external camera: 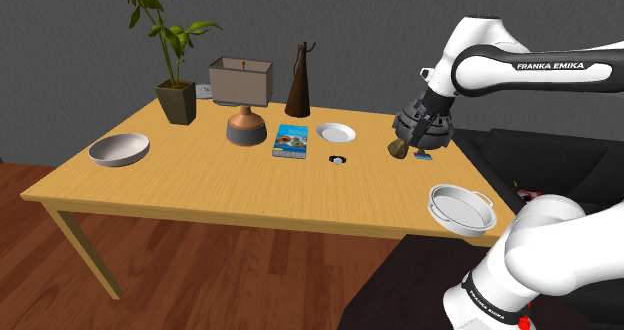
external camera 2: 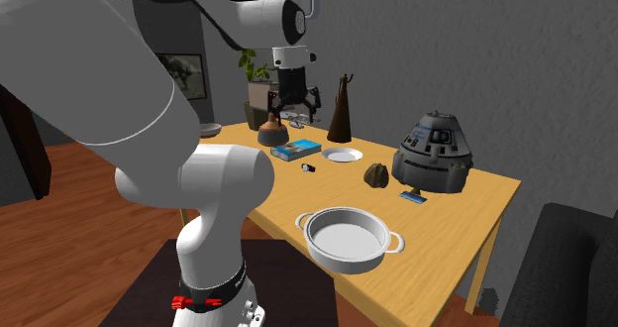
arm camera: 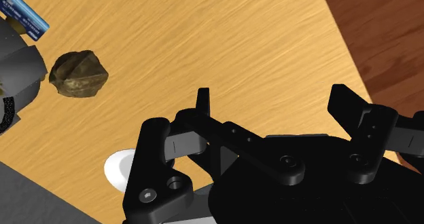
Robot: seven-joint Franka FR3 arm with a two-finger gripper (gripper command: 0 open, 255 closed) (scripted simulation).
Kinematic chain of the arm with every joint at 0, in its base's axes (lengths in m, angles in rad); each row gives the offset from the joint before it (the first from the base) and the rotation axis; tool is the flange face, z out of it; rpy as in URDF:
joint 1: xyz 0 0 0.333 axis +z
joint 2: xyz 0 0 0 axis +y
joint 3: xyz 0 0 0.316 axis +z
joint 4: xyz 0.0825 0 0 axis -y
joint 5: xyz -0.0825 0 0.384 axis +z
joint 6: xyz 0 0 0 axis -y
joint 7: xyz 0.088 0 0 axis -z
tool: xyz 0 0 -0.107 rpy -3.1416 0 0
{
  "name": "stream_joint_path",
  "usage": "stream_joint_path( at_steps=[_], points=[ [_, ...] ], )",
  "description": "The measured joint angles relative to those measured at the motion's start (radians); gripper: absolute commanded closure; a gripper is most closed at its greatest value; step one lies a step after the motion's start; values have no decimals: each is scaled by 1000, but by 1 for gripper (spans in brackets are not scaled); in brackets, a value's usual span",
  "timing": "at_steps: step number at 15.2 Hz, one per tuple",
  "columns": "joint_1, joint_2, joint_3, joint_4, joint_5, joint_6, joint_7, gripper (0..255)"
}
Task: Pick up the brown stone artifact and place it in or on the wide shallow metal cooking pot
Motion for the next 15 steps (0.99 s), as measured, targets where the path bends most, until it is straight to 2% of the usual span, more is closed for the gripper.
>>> stream_joint_path(
  at_steps=[8, 12, 15],
  points=[
    [-8, 215, -172, 20, -63, 246, -183, 0],
    [10, 349, -262, 61, -46, 365, -289, 0],
    [35, 469, -337, 110, 7, 450, -396, 0]
  ],
)
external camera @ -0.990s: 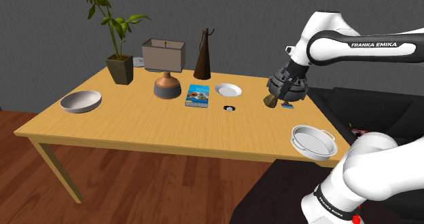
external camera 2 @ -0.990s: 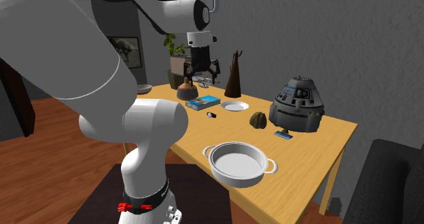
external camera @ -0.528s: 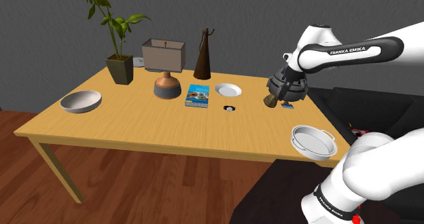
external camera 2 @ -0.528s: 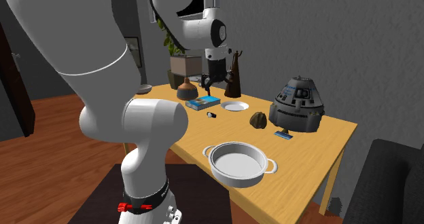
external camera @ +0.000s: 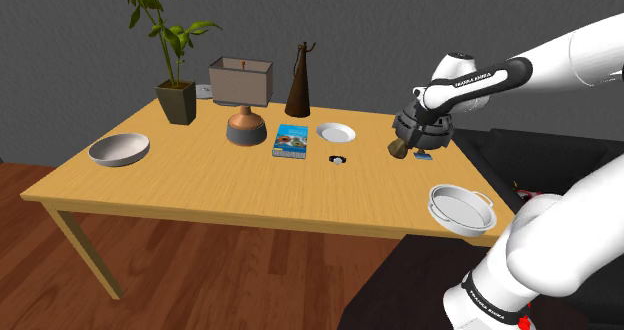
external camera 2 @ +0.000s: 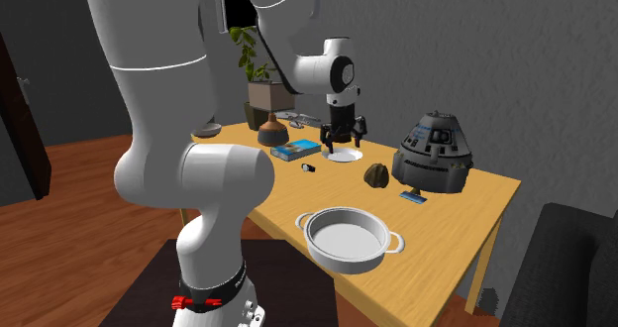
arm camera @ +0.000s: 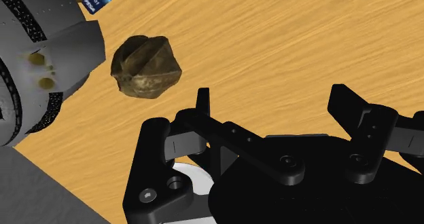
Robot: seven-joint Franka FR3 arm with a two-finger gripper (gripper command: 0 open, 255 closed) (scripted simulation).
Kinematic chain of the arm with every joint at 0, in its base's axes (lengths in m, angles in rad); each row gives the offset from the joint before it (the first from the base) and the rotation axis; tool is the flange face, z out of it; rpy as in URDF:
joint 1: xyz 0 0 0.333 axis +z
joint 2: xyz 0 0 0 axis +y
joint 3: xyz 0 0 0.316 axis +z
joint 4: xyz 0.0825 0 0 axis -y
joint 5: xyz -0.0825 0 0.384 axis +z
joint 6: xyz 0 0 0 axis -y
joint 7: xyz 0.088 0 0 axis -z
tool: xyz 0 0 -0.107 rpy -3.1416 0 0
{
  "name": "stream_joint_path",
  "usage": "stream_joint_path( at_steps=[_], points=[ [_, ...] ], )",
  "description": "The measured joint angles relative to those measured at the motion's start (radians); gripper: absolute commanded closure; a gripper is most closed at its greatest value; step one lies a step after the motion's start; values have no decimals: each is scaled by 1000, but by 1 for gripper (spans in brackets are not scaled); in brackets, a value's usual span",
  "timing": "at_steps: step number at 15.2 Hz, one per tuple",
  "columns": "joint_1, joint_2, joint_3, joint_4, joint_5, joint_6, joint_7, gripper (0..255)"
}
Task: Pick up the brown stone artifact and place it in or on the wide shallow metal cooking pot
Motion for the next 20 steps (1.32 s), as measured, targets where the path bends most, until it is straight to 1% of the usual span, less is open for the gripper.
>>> stream_joint_path(
  at_steps=[3, 5, 6, 7, 9, 11, 13, 16, 20],
  points=[
    [26, 118, -64, 60, 93, 63, -127, 0],
    [39, 212, -92, 98, 187, 110, -221, 0],
    [33, 266, -106, 133, 247, 122, -288, 0],
    [25, 317, -106, 168, 311, 128, -349, 0],
    [-10, 412, -89, 226, 425, 149, -460, 0],
    [-63, 499, -55, 293, 520, 156, -555, 0],
    [-96, 551, -28, 330, 572, 163, -600, 0],
    [-128, 599, 4, 347, 623, 187, -640, 0],
    [-150, 636, 31, 359, 661, 209, -665, 0]
  ],
)
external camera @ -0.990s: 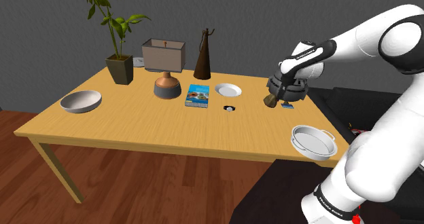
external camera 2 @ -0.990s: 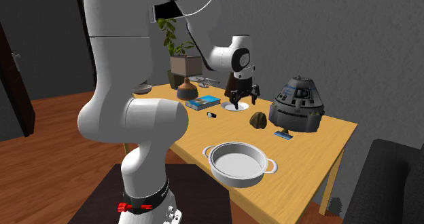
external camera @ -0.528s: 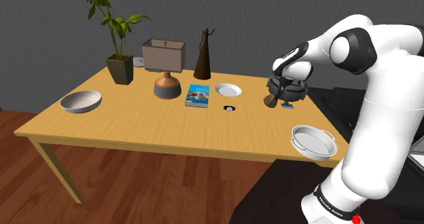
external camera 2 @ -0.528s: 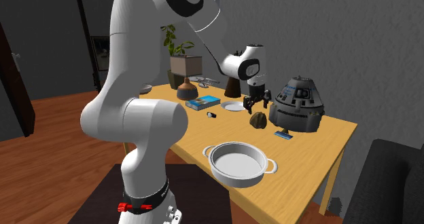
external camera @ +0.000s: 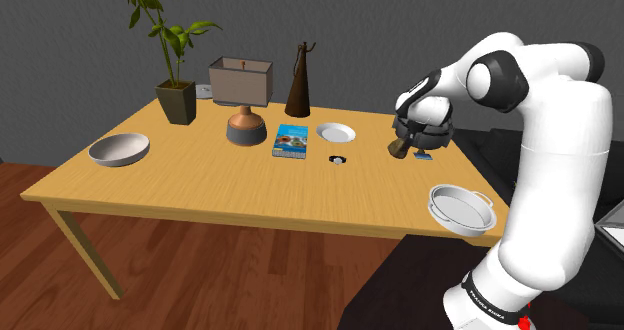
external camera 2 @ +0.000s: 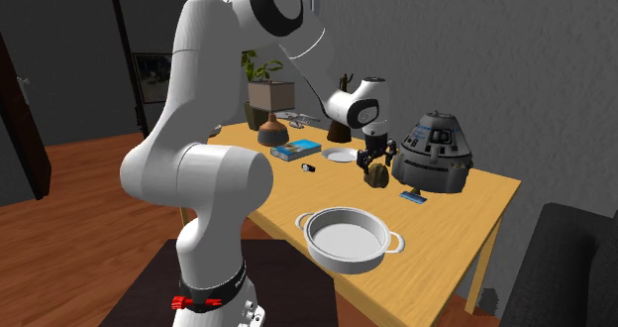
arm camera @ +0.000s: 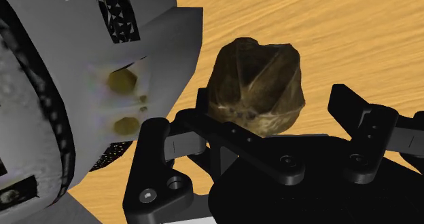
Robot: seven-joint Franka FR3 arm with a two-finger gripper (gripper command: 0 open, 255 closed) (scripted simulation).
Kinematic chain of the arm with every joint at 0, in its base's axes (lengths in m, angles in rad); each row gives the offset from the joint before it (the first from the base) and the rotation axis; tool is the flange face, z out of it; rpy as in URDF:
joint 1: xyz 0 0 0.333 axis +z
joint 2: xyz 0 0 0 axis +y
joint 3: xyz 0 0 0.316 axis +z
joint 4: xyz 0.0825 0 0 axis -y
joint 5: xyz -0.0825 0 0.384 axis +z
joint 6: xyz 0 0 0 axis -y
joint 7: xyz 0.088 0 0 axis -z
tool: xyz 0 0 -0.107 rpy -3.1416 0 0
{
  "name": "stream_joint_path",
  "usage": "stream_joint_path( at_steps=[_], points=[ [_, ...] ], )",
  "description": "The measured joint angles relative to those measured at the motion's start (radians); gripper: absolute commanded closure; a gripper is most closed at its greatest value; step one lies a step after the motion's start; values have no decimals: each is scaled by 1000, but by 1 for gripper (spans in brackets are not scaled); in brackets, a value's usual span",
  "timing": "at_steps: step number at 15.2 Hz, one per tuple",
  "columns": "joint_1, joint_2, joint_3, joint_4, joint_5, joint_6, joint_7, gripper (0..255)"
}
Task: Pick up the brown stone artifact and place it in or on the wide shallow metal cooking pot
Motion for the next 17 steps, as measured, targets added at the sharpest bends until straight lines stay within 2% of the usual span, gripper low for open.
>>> stream_joint_path(
  at_steps=[6, 7, 9, 17],
  points=[
    [-3, 2, 6, 3, 7, 5, -5, 0],
    [-4, 3, 6, 5, 7, 3, -4, 255],
    [-7, -1, 3, 15, 9, 25, -6, 255],
    [-14, 13, 15, 24, 19, 5, -16, 255]
  ],
)
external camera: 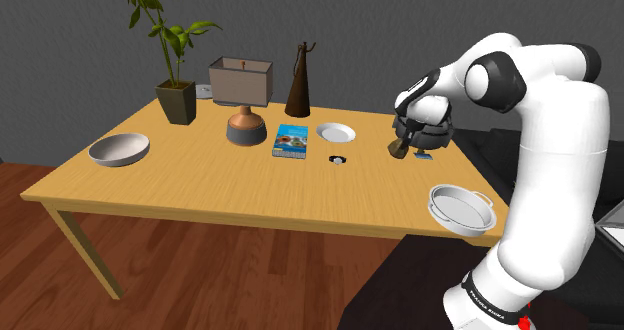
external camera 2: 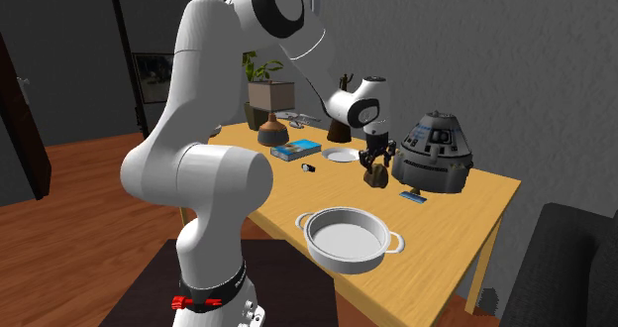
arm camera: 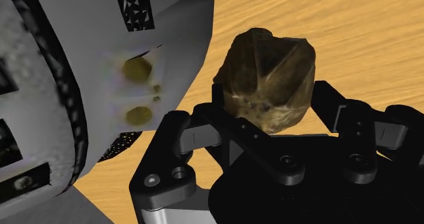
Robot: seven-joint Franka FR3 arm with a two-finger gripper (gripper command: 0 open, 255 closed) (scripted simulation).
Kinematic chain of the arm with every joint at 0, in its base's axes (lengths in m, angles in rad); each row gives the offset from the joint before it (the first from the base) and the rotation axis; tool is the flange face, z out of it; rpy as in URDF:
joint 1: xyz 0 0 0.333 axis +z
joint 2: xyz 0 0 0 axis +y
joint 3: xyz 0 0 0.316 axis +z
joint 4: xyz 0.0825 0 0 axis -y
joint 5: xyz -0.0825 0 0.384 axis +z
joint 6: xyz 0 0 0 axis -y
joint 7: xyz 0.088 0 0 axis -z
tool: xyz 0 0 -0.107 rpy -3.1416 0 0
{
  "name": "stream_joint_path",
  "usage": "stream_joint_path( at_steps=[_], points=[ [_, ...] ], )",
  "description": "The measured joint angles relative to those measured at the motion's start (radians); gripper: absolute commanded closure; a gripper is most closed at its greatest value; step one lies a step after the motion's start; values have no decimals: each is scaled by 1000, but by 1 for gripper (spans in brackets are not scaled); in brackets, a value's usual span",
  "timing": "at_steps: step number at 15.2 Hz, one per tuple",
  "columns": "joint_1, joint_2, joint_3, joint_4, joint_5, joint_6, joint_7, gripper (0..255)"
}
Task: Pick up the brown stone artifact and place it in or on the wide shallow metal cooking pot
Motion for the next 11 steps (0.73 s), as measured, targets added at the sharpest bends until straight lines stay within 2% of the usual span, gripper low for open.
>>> stream_joint_path(
  at_steps=[9, 10, 11],
  points=[
    [52, -80, -66, -8, -101, -78, 73, 255],
    [52, -80, -67, -8, -101, -78, 73, 0],
    [52, -80, -67, -8, -101, -78, 73, 0]
  ],
)
